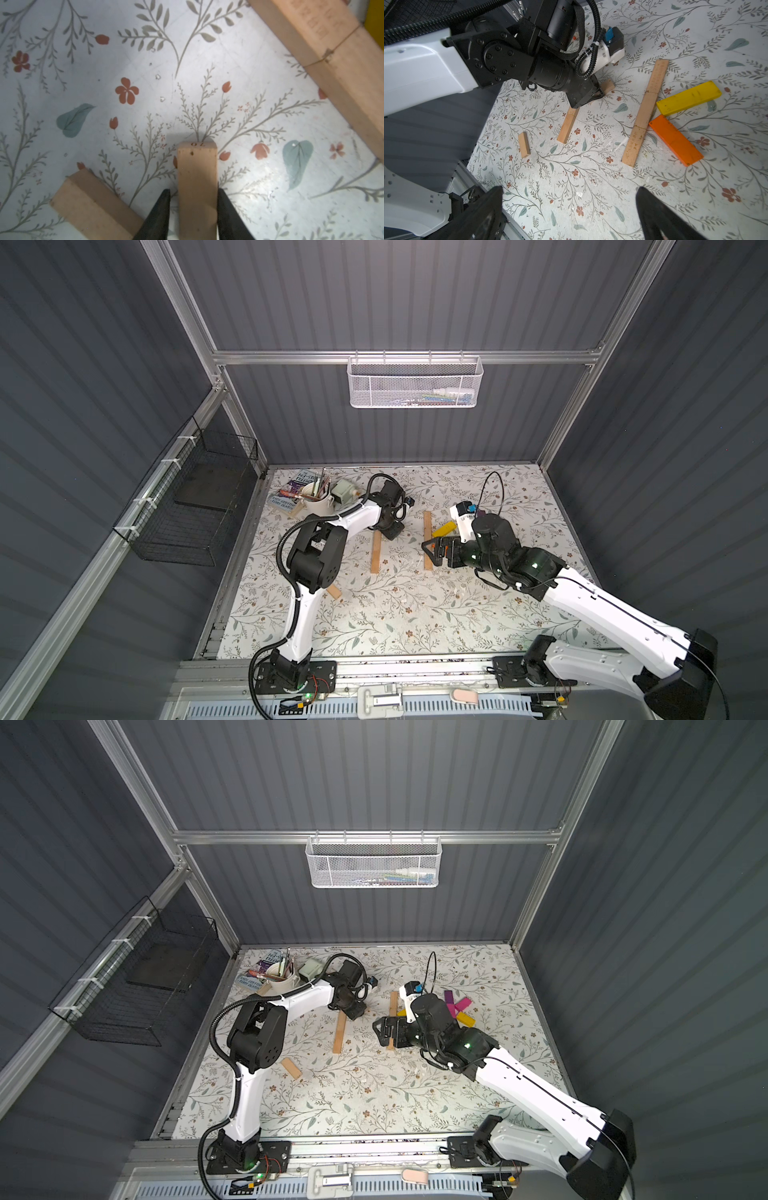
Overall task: Assemble the letter k with building blocks
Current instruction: Assemble the building block at the center of the board.
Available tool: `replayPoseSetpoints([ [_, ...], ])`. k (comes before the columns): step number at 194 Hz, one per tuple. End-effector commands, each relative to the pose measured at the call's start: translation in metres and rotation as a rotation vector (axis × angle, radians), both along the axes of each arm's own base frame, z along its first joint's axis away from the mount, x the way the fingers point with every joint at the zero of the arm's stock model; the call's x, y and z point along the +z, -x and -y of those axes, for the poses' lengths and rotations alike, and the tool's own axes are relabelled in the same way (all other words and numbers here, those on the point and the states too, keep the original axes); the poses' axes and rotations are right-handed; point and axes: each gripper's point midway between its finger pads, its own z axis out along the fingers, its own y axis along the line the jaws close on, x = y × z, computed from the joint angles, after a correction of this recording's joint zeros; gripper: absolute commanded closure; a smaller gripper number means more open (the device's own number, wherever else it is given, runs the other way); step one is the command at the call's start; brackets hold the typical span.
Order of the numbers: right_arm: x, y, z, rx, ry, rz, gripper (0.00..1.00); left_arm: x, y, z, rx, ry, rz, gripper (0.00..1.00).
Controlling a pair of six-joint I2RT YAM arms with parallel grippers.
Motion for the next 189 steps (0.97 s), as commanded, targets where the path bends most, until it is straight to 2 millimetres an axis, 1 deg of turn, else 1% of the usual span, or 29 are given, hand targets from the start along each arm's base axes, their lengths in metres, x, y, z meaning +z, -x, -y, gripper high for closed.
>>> replayPoseSetpoints([
  [1, -0.0011, 0.0, -0.0013, 0.001, -0.002, -0.01, 0.01, -0.001, -0.0024, 0.0006, 0.012, -0.014, -0.002, 0.61],
  [189, -0.0013, 0.0008, -0.0027, 0.007, -0.007, -0.014, 0.01, 0.0001, -0.0058, -0.0033, 0.023, -0.03, 0.018, 0.58],
])
